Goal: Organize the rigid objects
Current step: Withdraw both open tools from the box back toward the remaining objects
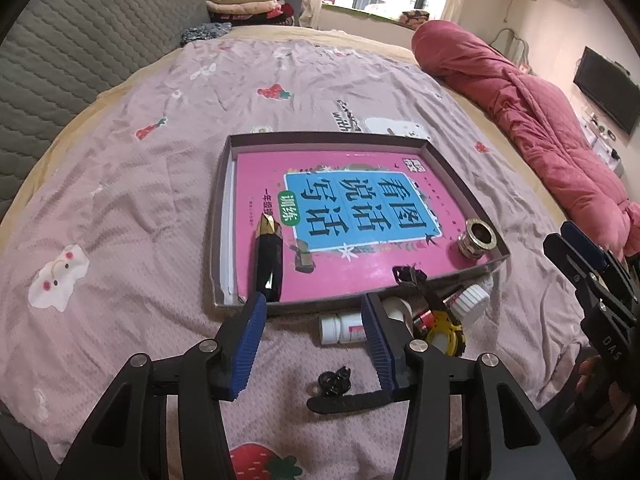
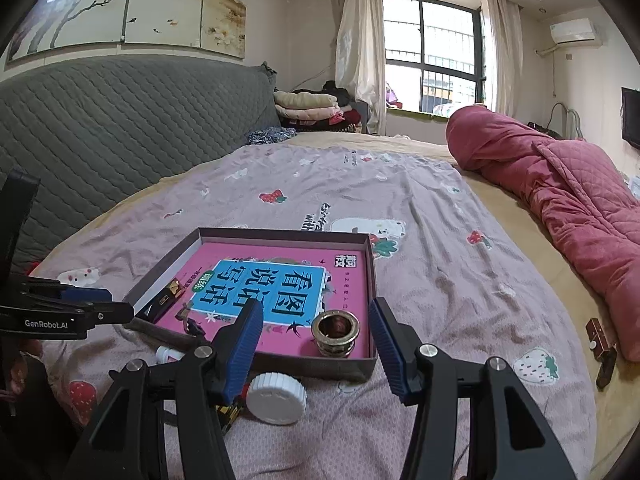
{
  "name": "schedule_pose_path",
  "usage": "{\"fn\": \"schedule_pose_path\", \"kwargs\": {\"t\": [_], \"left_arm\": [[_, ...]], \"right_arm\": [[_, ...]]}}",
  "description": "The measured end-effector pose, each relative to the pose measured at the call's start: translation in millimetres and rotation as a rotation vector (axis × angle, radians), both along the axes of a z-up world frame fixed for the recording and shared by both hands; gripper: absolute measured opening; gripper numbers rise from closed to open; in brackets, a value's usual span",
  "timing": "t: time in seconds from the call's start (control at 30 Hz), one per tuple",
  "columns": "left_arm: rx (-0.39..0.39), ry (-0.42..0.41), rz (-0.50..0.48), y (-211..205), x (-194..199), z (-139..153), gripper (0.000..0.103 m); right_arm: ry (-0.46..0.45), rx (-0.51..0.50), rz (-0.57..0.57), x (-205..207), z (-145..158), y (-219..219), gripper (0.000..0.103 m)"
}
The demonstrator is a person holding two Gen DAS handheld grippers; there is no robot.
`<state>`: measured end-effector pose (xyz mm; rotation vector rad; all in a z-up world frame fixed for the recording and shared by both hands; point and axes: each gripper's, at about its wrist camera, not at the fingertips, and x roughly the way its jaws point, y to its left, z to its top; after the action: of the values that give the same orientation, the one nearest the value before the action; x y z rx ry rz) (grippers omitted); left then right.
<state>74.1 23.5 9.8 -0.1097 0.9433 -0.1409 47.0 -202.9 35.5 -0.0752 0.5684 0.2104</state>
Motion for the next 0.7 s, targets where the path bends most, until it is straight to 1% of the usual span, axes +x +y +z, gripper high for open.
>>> {"fn": "schedule_pose_path", "kwargs": {"t": [0.4, 0.5, 0.7], "left_arm": [[-0.003, 0.03, -0.02, -1.9, -10.3, -4.2, 0.051], [-0.012, 0.034, -0.037, -8.2, -14.3, -3.6, 0.051], [-0.003, 0.035, -0.076, -25.7, -19.3, -4.5, 0.051]], "right_arm": [[0.053, -0.02, 0.015, -13.2, -4.8, 2.7, 0.055], [0.073, -0.025, 0.02, -15.4, -9.1, 4.4, 0.055], [0.116, -0.036, 0.025, -15.1, -18.2, 6.9, 0.055]]}}
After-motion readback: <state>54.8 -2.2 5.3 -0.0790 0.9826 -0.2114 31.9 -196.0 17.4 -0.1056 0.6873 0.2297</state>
